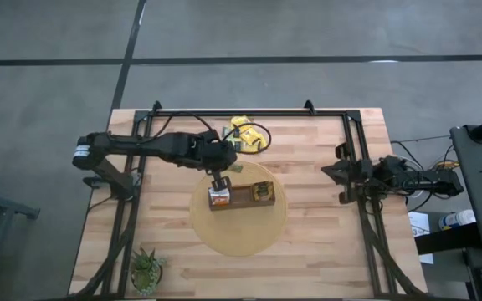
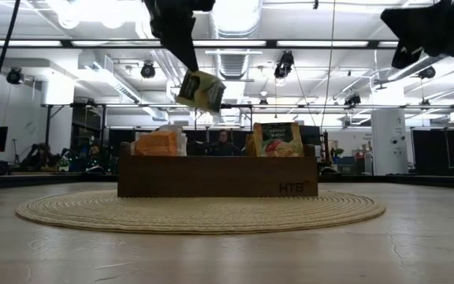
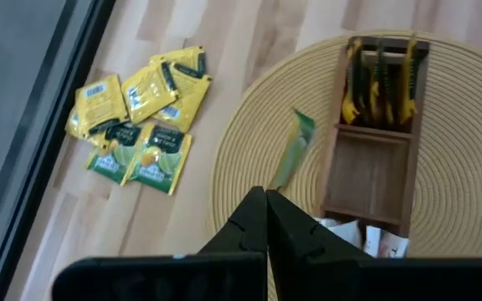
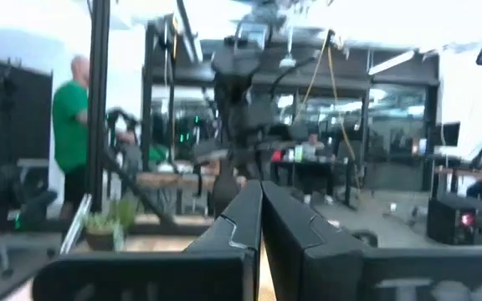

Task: Pick & Place Tea
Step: Put the white and orange tea bag into the wooden organizer

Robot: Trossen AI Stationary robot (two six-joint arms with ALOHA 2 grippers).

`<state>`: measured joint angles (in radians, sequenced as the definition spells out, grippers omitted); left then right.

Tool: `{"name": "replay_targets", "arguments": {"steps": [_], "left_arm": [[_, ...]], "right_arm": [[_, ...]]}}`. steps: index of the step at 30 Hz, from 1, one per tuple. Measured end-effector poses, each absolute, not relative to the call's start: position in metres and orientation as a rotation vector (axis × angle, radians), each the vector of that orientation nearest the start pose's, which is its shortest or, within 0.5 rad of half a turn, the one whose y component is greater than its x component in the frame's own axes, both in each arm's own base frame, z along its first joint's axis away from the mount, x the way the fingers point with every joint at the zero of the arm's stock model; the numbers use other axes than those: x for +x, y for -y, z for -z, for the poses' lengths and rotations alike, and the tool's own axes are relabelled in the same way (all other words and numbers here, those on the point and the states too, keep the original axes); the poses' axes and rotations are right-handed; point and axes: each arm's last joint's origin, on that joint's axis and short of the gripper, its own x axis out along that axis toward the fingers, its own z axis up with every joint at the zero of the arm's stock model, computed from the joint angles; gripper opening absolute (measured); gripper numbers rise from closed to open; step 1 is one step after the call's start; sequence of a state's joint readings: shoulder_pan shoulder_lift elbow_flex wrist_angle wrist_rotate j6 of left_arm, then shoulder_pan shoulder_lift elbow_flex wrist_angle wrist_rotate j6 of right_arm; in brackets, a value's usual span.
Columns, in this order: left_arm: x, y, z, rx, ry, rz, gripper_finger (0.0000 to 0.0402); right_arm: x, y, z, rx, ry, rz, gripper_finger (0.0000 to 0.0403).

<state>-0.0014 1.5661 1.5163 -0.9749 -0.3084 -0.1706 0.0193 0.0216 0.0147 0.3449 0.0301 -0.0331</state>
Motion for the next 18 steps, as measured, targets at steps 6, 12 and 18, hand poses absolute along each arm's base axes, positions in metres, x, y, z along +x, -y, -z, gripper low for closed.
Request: {"name": "replay_targets", "arguments": {"steps": [6,12,18], "left_arm": [[0.316,-0.001,-0.335,0.013,-0.981,-0.347,0.0],[0.316,0.003,-0.335,0.021,-0.982,-0.331,0.0],[0.317,0.004,-0.334,0.017,-0.983,-0.318,0.0]], "right_arm": [[0.093,0.0,-0.201,-0.039,0.356,0.045,0.001],[0.099,0.0,-0.197,0.026,0.295,0.034,0.0057],[0.108,0.001,-0.191,0.135,0.224,0.069,0.0159]]}}
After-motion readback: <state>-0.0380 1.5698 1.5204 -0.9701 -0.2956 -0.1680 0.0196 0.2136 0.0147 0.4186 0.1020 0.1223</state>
